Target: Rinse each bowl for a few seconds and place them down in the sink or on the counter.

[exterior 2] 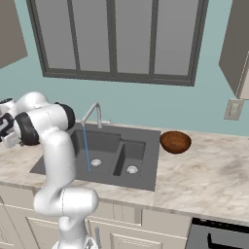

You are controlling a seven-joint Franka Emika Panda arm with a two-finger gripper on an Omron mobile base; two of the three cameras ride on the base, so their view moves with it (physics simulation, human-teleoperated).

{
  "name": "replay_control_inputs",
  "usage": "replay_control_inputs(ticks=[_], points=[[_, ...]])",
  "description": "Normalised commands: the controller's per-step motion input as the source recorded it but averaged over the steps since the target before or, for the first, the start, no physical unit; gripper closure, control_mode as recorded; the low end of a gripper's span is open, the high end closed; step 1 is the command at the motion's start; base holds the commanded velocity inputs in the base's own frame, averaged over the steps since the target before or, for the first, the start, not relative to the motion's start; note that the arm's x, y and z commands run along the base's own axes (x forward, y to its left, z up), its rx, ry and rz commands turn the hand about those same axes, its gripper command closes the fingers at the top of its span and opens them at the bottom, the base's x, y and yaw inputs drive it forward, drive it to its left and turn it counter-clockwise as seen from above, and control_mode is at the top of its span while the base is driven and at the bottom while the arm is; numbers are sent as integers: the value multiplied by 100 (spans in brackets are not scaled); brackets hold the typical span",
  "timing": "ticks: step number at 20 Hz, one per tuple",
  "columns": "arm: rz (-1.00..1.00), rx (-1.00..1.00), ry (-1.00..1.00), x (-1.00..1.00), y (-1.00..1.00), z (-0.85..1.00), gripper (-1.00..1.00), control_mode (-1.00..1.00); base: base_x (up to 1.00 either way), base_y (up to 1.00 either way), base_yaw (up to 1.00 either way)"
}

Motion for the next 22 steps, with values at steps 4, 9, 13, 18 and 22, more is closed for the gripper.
replay_control_inputs(ticks=[4, 9, 13, 18, 22], points=[[6, 0, 4, 4, 19, -9, 100, -100, 0, 0, 0], [6, 0, 1, 0, 10, -1, 100, -100, 0, 0, 0], [6, 0, 0, 0, 22, 3, -100, -100, 0, 0, 0], [7, -1, -4, -4, 4, 13, -100, -100, 0, 0, 0], [8, -2, -7, -11, 0, 12, -100, -100, 0, 0, 0]])
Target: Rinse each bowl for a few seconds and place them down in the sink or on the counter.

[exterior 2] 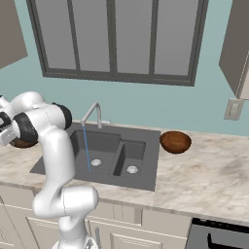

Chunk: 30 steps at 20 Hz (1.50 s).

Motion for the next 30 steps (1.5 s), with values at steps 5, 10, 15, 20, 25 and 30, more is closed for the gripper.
replay_control_inputs(ticks=[5, 10, 15, 20, 25, 30], points=[[8, 0, -6, -18, 0, 30, -100, -100, 0, 0, 0], [5, 1, -7, -16, -10, 36, -100, -100, 0, 0, 0], [1, 10, -10, -17, -58, 25, -100, -100, 0, 0, 0], [0, 14, -11, -20, -77, 24, -100, -100, 0, 0, 0], [0, 17, -12, -35, -81, 57, -100, -100, 0, 0, 0], [0, 21, -6, -61, -75, 89, -100, -100, 0, 0, 0]])
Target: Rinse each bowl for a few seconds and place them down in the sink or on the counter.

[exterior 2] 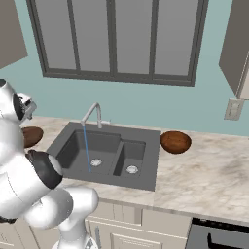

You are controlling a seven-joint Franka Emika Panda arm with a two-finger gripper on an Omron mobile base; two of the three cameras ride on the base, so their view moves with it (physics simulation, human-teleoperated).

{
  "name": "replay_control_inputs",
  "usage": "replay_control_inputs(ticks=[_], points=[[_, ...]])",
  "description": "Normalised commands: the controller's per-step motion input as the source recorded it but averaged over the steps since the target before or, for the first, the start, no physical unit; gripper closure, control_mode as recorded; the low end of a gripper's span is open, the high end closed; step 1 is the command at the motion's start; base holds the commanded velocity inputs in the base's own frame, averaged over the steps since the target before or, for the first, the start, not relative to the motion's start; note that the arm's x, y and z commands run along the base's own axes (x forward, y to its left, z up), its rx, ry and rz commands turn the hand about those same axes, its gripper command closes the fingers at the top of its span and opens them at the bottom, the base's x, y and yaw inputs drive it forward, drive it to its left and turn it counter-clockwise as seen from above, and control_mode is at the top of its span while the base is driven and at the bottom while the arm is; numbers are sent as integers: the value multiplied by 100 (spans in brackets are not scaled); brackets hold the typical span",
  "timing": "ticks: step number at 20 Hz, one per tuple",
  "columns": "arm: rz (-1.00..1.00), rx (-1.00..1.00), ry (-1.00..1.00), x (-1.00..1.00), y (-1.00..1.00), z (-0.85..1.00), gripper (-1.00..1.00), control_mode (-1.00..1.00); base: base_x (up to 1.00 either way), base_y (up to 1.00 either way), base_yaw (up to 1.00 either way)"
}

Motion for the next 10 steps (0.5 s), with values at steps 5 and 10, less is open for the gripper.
replay_control_inputs(ticks=[5, 10], points=[[0, 16, -5, -68, -85, 99, -100, -100, 0, 0, 0], [0, 13, -9, -77, -75, 100, -100, -100, 0, 0, 0]])
